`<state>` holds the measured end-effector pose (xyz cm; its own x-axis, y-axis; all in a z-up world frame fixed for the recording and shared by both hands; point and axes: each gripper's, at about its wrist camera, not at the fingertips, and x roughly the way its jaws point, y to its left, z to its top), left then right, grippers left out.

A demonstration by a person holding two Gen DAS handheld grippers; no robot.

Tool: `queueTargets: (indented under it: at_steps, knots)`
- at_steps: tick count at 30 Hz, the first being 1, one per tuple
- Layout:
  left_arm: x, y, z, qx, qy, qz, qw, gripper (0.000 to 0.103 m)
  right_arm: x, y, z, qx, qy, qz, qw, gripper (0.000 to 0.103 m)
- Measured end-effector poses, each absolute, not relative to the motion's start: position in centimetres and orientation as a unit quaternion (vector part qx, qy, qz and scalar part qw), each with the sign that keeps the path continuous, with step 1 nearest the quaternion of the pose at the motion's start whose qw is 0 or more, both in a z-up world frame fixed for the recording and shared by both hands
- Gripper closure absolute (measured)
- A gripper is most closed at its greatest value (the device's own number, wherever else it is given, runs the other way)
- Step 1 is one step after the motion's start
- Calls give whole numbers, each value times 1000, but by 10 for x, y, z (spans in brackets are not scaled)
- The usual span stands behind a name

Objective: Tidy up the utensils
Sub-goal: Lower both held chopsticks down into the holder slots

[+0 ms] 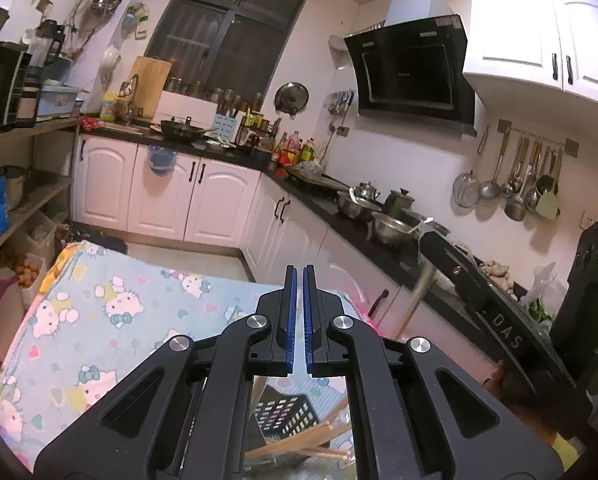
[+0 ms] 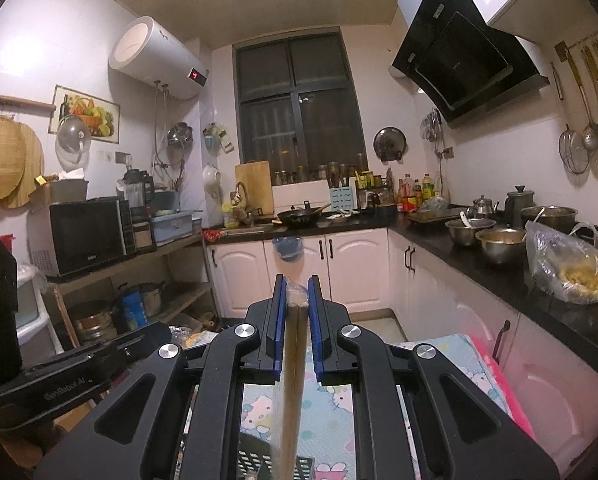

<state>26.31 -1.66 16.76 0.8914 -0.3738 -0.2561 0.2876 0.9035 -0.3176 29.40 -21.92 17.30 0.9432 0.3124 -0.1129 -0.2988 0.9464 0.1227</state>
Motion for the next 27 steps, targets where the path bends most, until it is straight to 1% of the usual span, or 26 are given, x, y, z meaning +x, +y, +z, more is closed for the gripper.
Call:
queueTargets:
  at_steps: [14,27]
  knots:
    - [270,-19,130,-134,192,-169,957,103,298,-217,129,48,83,159,983,92]
    - [269,-14,110,-127,237,-158,950,103,286,-226,104,60,143,162,974,92]
